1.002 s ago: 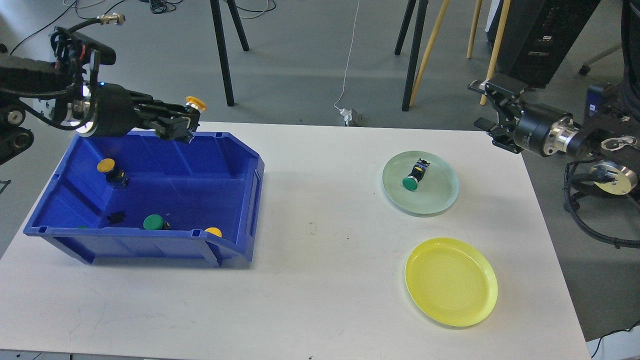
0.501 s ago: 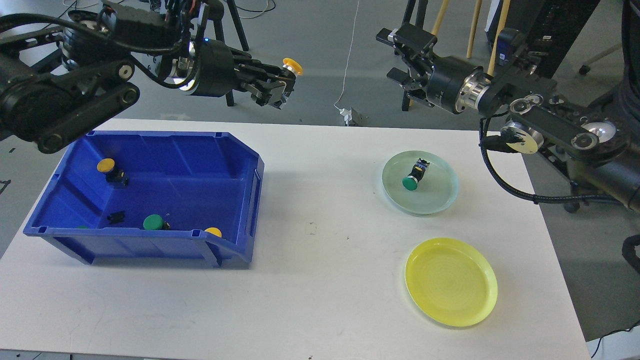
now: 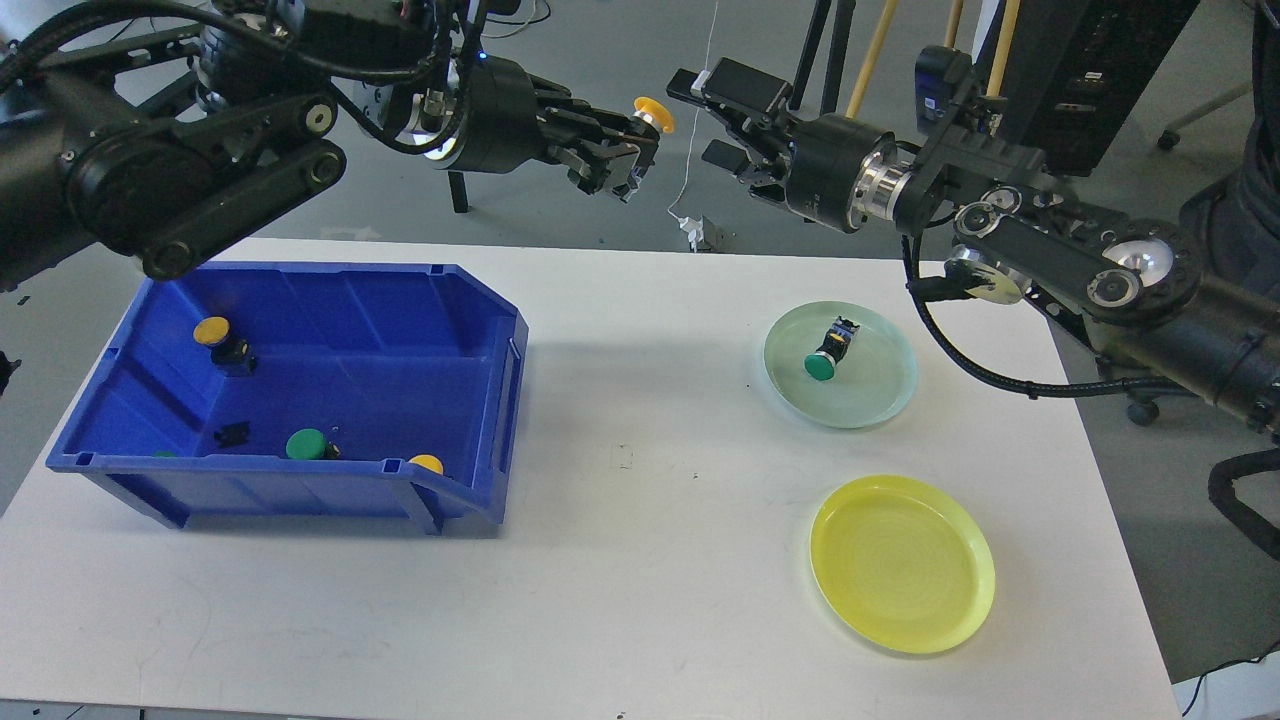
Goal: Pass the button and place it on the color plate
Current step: 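Pass the button from the left gripper to the right gripper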
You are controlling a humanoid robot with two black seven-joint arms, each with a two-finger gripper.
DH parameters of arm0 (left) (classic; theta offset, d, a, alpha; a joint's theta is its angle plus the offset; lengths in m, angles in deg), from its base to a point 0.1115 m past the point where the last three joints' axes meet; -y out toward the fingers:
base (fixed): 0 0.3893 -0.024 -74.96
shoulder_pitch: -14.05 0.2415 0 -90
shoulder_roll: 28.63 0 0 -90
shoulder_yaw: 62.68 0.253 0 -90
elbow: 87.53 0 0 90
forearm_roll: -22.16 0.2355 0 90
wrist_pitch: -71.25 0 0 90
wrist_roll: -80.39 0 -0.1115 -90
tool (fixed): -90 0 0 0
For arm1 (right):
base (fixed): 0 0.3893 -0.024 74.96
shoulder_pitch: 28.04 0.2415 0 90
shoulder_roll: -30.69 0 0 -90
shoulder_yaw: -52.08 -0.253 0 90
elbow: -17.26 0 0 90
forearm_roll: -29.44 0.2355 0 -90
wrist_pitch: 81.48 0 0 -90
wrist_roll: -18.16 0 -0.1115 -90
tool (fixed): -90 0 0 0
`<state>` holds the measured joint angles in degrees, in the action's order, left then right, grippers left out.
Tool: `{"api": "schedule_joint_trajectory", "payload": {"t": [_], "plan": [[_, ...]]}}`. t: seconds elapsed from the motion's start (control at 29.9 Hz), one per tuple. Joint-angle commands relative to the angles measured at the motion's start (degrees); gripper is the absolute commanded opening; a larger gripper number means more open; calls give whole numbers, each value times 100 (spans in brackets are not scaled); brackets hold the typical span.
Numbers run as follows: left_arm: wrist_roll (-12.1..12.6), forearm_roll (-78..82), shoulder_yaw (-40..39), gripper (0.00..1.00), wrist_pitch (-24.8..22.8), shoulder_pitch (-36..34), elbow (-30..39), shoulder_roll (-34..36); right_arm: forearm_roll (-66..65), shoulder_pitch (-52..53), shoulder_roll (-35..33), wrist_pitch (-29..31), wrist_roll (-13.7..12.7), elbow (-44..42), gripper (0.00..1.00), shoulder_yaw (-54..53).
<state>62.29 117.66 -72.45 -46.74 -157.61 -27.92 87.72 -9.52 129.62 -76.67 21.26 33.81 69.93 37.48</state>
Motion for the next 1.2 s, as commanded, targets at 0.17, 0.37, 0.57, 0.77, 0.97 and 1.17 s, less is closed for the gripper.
{"api": "schedule_joint_trajectory", "payload": {"t": [0.17,0.37,0.57,0.77,0.97,1.17], "plan": [[-1,-419,10,16,0,-114,-116,-69,3,89,110,-25,26,-47,97,1],[-1,-436,10,16,0,-105,-125,-69,3,80,92,-34,26,-38,90,9],[-10,-427,27,16,0,-78,-116,-60,3,71,83,-192,26,-55,87,9],[-10,-436,27,16,0,-78,-116,-60,3,71,83,-218,26,-55,80,9],[-19,-445,19,16,0,-78,-116,-60,12,80,101,-210,26,-64,70,9],[-27,-445,36,16,0,-70,-116,-51,20,89,101,-201,26,-55,62,1]]}}
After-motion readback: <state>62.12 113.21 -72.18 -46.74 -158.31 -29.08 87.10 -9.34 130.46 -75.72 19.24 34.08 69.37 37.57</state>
